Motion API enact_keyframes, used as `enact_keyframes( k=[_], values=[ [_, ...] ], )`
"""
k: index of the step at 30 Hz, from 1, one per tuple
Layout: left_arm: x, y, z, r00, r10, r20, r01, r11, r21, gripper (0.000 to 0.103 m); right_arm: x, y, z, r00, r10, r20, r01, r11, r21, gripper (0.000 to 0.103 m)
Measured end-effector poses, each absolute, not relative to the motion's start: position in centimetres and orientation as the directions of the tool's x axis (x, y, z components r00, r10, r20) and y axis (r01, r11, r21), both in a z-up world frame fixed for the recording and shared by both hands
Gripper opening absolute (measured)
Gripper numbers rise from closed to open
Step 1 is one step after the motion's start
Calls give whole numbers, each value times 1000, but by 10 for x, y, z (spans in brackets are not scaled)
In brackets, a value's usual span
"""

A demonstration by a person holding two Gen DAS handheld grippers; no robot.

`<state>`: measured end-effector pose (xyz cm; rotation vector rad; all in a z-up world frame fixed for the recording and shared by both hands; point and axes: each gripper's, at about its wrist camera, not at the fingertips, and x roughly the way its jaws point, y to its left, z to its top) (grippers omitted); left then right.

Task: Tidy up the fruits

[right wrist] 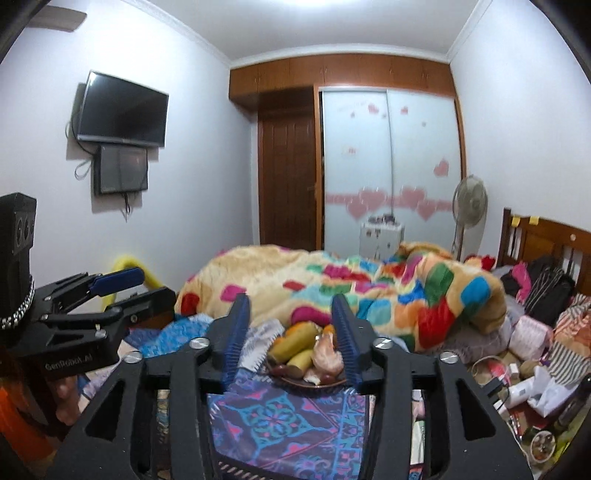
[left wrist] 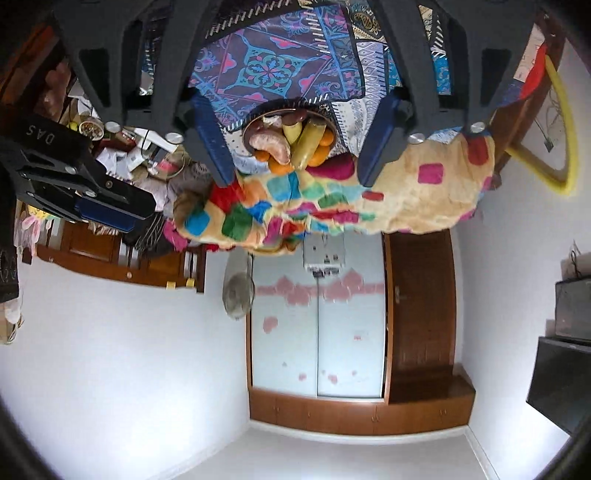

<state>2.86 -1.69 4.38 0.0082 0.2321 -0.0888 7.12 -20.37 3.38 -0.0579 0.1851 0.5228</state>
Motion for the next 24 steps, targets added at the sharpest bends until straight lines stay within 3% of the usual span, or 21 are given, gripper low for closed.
enact_keyframes(
  k=[2, 4, 10, 15, 24],
  values=[
    [14, -18, 48, 977, -78, -200, 80, 997, 6, 79, 60, -204, 37, 861, 483, -162, -492, 871, -16, 59],
    [-1, -19, 51, 983, -70, -171, 73, 997, 9, 93, 51, -203, 40, 866, 480, -140, -487, 874, -15, 65],
    [-20, -21, 55, 991, -43, -128, 46, 999, 20, 103, 38, -203, 43, 887, 452, -91, -455, 890, -14, 86],
    [-25, -19, 56, 992, -41, -119, 43, 999, 9, 103, 33, -207, 42, 896, 438, -71, -440, 898, -9, 102],
    [-27, -19, 54, 992, -38, -117, 38, 999, 0, 103, 30, -207, 39, 899, 432, -73, -434, 901, -5, 103]
  ],
)
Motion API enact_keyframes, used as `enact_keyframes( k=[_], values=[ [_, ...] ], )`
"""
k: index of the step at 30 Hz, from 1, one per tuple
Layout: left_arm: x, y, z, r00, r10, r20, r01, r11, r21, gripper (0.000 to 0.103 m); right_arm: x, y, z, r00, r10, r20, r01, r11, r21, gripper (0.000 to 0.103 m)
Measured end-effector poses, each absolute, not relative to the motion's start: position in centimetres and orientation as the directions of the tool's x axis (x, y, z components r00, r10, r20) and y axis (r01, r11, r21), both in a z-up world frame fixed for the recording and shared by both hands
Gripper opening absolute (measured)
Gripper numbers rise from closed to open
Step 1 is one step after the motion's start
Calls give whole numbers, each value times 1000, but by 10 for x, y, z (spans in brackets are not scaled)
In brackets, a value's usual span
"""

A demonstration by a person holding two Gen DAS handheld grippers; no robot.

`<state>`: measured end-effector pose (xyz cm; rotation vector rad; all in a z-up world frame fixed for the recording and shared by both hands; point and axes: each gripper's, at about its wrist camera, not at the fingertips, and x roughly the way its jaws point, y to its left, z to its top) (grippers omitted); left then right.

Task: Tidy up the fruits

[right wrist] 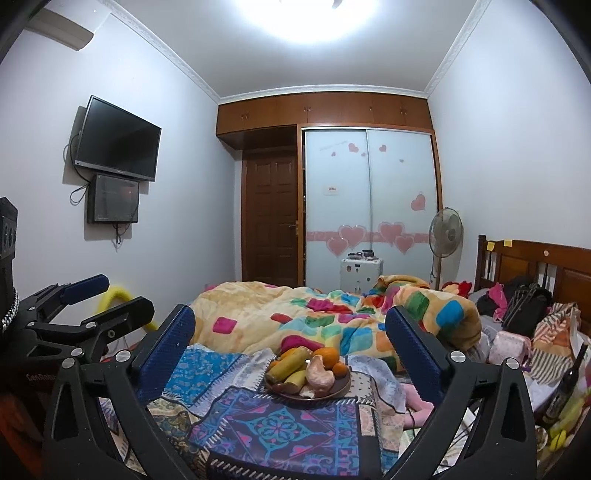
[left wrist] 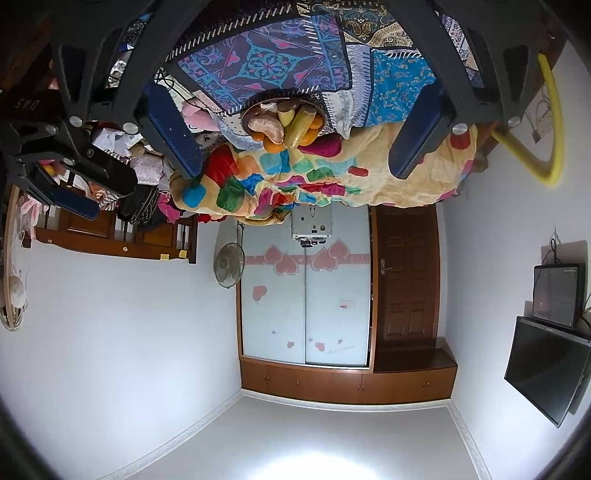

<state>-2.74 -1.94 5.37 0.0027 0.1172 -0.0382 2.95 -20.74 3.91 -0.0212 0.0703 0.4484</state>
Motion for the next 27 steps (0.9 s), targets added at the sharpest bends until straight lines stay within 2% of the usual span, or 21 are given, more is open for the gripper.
enact_keyframes(
  k=[27],
  values=[
    [-25, -23, 50, 991, -41, -124, 41, 999, -6, 103, 31, -209, 37, 895, 439, -79, -440, 898, 3, 103]
  ],
)
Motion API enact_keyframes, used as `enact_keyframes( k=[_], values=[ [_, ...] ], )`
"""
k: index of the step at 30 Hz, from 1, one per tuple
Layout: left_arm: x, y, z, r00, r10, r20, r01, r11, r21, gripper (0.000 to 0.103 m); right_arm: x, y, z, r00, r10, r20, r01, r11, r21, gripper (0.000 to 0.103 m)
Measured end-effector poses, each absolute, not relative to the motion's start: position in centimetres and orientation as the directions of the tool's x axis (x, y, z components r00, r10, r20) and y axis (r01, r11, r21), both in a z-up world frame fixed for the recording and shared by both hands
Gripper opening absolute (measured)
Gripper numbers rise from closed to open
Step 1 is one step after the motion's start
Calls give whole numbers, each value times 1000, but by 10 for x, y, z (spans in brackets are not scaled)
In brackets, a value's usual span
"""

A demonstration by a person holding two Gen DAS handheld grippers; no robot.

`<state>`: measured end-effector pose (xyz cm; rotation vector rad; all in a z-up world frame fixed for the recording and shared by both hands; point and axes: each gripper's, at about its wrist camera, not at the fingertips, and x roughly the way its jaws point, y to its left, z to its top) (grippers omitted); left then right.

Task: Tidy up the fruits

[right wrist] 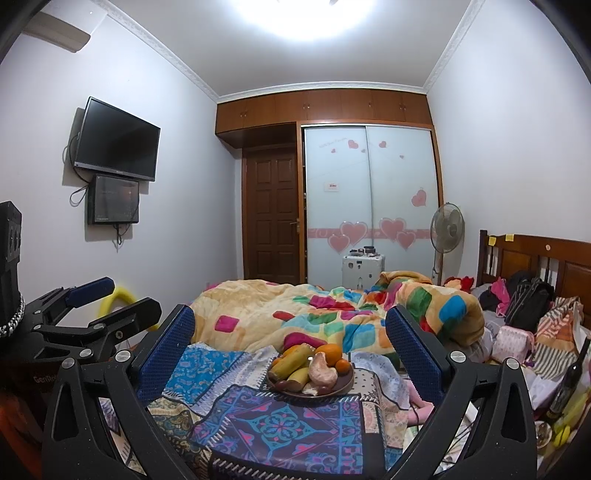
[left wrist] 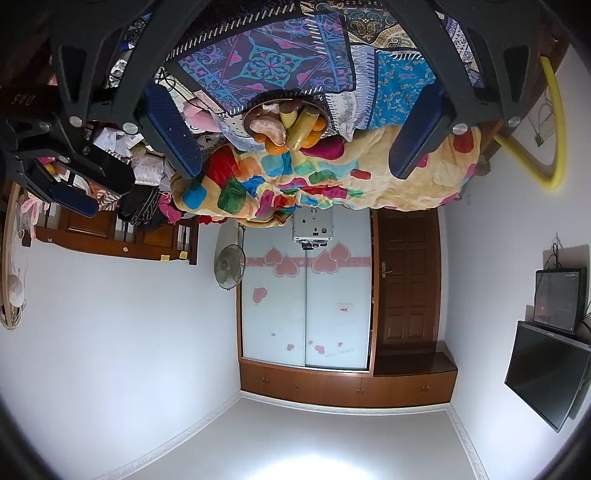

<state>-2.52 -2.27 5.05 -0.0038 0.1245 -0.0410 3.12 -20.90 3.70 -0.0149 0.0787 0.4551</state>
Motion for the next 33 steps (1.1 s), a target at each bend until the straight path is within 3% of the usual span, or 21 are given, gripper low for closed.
enact_keyframes(
  k=[33],
  values=[
    [-21, -30, 50, 984, -82, -158, 79, 996, -29, 103, 30, -215, 32, 899, 429, -86, -430, 903, 10, 103]
  ],
)
